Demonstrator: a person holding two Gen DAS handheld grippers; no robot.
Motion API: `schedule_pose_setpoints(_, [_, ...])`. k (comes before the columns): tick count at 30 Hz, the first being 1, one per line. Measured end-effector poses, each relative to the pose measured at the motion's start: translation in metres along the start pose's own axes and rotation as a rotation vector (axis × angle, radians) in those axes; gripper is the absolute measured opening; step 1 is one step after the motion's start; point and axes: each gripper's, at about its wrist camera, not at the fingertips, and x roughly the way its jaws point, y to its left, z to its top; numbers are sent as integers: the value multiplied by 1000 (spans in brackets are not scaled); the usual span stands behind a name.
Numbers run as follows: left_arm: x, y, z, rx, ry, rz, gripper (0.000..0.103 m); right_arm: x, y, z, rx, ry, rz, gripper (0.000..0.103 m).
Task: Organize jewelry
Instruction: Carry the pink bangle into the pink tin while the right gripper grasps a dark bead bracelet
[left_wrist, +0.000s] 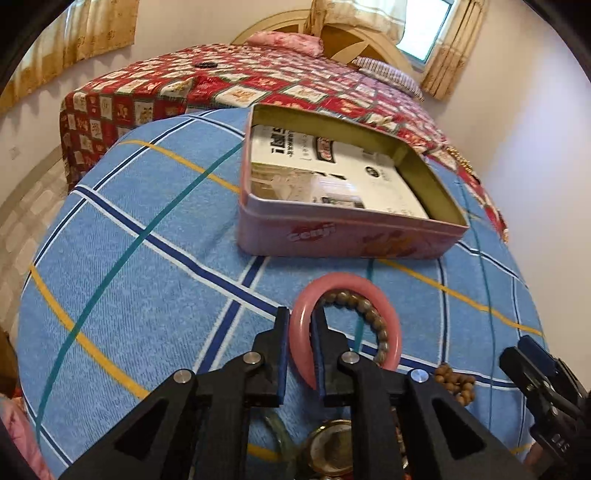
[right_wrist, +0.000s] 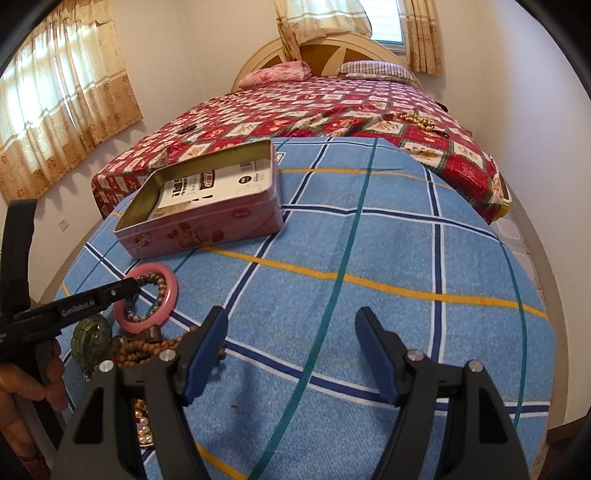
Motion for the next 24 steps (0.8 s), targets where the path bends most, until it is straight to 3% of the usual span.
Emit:
schedule_pose_setpoints(10, [-40, -1, 2, -28, -117, -93, 10, 2, 5, 3, -12, -4, 20, 74])
schedule_pose_setpoints(16, [-45, 9, -1, -61, -138, -87, 10, 8, 11, 5, -16, 18, 54, 74])
schedule_pose_setpoints(20, [-63, 13, 0, -63, -184, -98, 10, 12, 17, 13, -35, 18, 84, 65])
schedule_pose_setpoints(24, [-84, 15, 4, -55, -237, -109, 10, 28, 36, 27, -59, 56, 185, 58])
